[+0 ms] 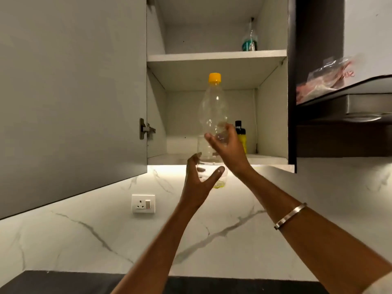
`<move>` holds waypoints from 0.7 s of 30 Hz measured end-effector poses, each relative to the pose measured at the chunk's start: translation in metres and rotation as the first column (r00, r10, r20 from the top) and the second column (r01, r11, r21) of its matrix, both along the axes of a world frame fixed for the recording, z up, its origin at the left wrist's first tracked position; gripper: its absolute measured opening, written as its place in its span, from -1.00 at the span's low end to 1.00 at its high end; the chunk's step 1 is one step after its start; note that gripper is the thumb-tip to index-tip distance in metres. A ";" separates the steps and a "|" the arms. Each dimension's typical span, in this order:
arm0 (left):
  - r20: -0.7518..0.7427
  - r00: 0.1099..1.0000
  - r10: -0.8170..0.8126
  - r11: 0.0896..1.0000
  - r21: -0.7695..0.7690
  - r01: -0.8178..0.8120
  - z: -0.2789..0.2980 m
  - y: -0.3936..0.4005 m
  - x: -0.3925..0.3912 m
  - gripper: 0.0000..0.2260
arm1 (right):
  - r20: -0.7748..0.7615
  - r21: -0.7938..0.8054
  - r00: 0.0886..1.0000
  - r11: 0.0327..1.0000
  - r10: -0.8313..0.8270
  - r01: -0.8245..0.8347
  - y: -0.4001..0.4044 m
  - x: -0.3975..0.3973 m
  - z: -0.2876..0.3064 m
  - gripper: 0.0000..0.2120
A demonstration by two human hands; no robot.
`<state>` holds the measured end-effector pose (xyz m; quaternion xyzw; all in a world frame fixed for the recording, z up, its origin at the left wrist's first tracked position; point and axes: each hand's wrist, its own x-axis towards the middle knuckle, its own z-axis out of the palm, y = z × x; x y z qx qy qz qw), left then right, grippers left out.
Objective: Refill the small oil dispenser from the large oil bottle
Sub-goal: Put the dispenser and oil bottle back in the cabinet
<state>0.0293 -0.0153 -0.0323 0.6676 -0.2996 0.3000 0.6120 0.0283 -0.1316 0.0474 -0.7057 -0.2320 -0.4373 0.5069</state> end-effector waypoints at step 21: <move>-0.205 0.976 0.068 0.972 0.233 -0.019 0.118 -0.006 0.096 -0.30 | -0.133 -0.067 0.991 0.998 -0.009 0.000 -0.017 0.103 0.089 -0.22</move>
